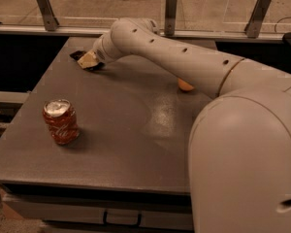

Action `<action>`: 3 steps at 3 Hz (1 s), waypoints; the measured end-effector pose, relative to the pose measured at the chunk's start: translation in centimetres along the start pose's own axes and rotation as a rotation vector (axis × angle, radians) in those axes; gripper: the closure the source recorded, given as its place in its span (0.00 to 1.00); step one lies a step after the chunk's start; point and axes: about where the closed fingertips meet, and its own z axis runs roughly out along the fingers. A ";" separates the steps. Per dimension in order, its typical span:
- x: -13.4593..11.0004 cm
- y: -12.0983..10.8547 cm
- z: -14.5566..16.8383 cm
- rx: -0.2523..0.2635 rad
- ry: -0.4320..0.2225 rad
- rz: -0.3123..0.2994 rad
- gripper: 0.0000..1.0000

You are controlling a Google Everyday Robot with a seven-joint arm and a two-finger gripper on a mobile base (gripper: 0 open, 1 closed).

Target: Pick rxbar chocolate

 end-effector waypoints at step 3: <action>-7.4 1.1 -7.2 0.008 -0.130 -0.142 1.00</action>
Offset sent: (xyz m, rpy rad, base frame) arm -0.0304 0.0164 0.0956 0.0508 -0.1511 0.1162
